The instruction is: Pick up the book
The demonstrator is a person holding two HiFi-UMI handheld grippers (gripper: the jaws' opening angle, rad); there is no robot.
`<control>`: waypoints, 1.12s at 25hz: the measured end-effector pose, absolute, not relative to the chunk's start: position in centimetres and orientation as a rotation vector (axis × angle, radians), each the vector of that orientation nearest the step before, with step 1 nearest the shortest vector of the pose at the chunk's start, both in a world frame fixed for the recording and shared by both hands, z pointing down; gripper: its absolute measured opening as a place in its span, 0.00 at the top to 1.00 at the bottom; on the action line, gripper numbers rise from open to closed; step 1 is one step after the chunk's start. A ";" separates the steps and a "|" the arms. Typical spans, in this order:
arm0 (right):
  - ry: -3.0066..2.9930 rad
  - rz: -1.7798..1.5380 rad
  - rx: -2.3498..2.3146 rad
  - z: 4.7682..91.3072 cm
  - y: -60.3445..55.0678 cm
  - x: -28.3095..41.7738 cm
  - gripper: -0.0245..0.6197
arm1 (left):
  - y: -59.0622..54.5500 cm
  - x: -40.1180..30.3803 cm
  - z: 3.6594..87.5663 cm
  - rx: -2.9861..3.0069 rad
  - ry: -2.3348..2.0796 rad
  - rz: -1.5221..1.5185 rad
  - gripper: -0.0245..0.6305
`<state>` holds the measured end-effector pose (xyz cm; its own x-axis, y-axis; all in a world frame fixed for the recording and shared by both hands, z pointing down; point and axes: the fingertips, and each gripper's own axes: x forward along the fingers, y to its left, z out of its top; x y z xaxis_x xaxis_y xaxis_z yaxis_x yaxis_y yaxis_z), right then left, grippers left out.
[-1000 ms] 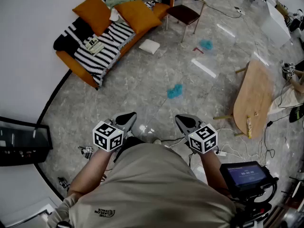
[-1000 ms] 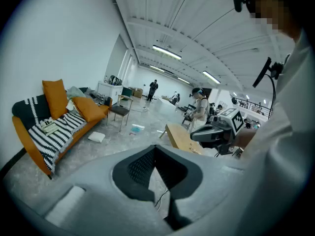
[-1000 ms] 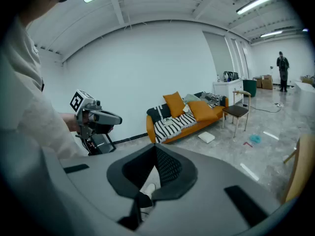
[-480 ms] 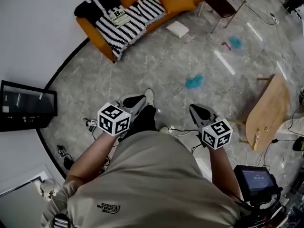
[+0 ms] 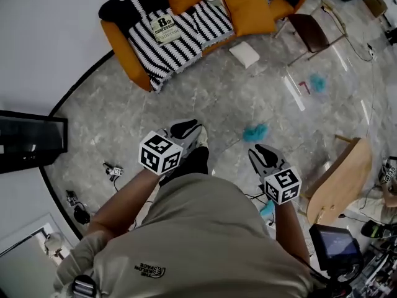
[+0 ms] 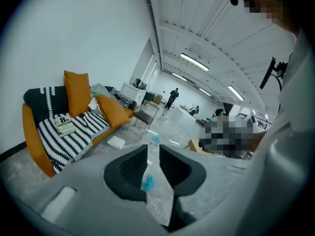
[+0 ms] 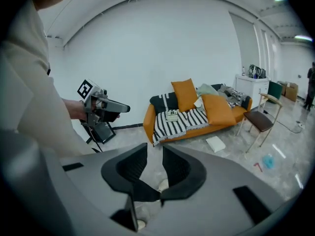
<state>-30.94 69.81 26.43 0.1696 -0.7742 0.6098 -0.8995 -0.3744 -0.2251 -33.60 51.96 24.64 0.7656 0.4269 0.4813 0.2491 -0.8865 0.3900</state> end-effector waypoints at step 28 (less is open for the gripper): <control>-2.232 0.911 1.362 35.3 18.7 5.8 0.77 | 19.1 -8.4 36.3 2.233 -0.329 0.677 0.81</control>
<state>5.78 18.66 35.32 -0.4638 -0.6461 0.6062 -0.8857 0.3237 -0.3327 -8.45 19.09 36.34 0.8256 -0.0230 0.5638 -0.4293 -0.6741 0.6011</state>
